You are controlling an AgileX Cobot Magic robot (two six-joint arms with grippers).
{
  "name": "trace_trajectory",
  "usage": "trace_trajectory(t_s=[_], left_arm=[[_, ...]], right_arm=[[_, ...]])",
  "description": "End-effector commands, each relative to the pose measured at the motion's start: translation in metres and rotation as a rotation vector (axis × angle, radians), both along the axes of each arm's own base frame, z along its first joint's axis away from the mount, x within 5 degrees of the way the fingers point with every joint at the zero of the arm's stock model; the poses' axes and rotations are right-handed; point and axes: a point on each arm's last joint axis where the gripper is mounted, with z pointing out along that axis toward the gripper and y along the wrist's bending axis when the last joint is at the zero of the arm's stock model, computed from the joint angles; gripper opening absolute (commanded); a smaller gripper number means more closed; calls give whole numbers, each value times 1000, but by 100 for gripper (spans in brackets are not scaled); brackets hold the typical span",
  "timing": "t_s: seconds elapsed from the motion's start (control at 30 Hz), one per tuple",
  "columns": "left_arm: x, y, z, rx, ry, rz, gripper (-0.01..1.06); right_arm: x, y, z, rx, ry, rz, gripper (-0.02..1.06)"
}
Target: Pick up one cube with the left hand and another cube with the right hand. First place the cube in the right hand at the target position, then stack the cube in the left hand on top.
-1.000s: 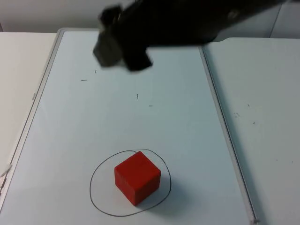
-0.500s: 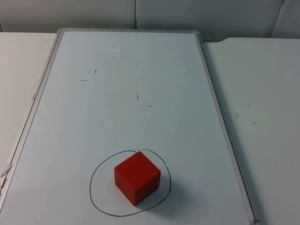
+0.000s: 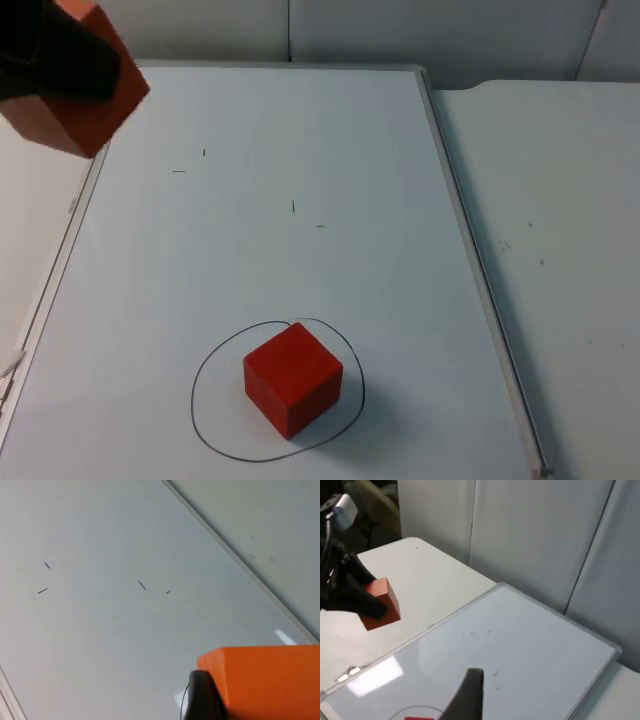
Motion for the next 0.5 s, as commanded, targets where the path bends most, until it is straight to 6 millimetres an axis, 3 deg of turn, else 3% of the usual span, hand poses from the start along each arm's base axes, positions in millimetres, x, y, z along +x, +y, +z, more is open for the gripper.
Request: trace_trajectory(t_s=[0.0, 0.23, 0.37, 0.47], left_arm=[[5, -5, 0, -15, 10, -27, 0], [17, -33, -12, 23, 44, -118, 0], [19, -73, -33, 97, 34, -219, 0], [22, -87, -50, 132, 52, -242, 0]], right_arm=[[2, 2, -9, -41, 0, -3, 86], [5, 4, -15, -54, -22, -2, 86], [5, 2, -13, -55, -54, -10, 86], [5, 1, -13, -54, -57, -11, 86]])
